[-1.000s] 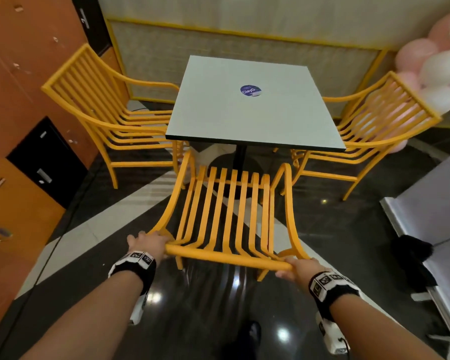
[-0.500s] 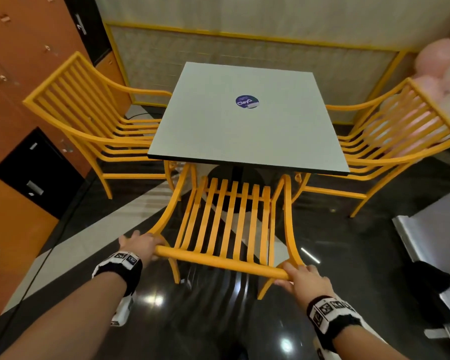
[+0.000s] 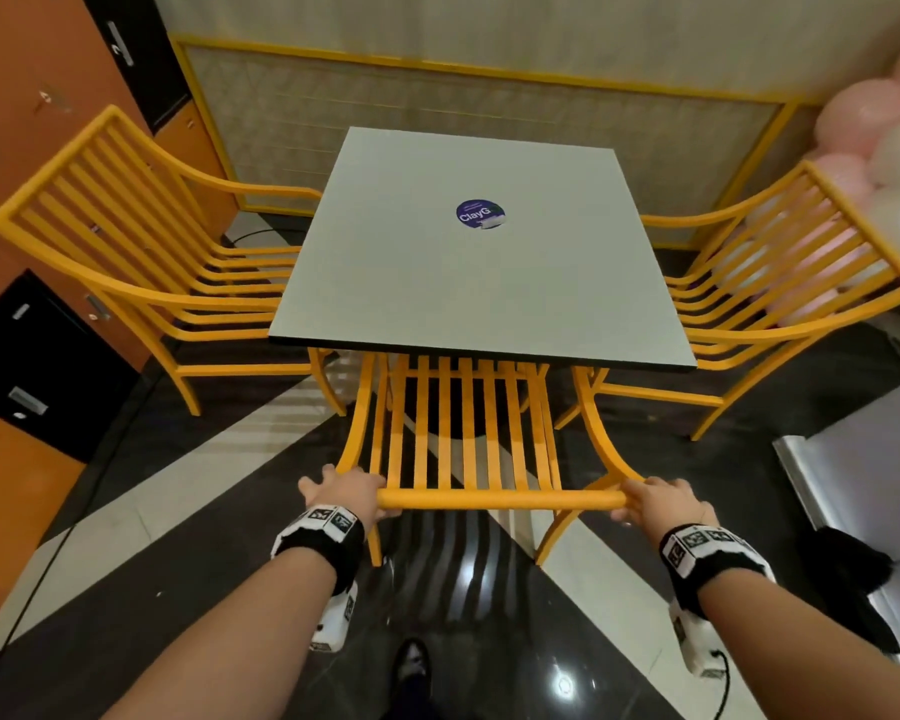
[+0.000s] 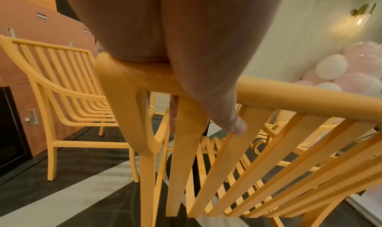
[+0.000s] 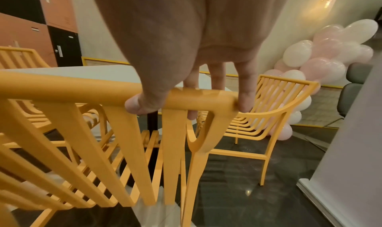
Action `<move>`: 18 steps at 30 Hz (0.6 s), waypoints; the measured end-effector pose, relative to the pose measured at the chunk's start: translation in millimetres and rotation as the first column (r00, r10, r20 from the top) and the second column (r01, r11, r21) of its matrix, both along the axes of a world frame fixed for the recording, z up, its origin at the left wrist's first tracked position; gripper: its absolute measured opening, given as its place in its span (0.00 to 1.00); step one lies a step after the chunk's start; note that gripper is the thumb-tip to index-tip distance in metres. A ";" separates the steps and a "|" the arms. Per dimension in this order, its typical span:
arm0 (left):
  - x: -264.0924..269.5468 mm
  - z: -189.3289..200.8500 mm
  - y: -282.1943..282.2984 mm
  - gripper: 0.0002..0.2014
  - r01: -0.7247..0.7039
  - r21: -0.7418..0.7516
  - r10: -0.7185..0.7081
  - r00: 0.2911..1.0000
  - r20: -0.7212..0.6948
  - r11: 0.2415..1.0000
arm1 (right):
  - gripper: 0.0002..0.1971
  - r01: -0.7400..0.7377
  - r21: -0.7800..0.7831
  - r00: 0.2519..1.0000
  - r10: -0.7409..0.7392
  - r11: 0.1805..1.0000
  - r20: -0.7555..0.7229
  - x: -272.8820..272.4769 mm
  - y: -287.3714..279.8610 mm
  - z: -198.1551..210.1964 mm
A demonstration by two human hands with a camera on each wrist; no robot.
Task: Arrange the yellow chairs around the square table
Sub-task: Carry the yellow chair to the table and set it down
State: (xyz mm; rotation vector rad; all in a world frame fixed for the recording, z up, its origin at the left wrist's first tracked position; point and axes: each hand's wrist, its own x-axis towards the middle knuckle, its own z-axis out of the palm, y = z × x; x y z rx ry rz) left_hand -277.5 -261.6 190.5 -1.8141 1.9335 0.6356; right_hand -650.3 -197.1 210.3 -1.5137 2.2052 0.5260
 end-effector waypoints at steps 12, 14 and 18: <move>2.1 2.2 -38.2 0.16 -0.004 0.047 0.004 1.000 -0.010 0.999 | 0.18 0.010 0.018 0.999 -0.011 1.000 0.031 3.0 -29.0 -0.7; 3.4 1.3 -37.3 0.15 0.007 0.037 -0.006 1.000 -0.008 0.999 | 0.19 0.011 0.015 1.000 -0.011 1.000 0.024 5.1 -27.2 0.4; 5.9 -0.7 -32.3 0.14 0.007 -0.036 -0.008 1.000 -0.019 0.999 | 0.20 0.020 -0.022 0.998 -0.018 1.000 0.054 5.8 -22.8 1.6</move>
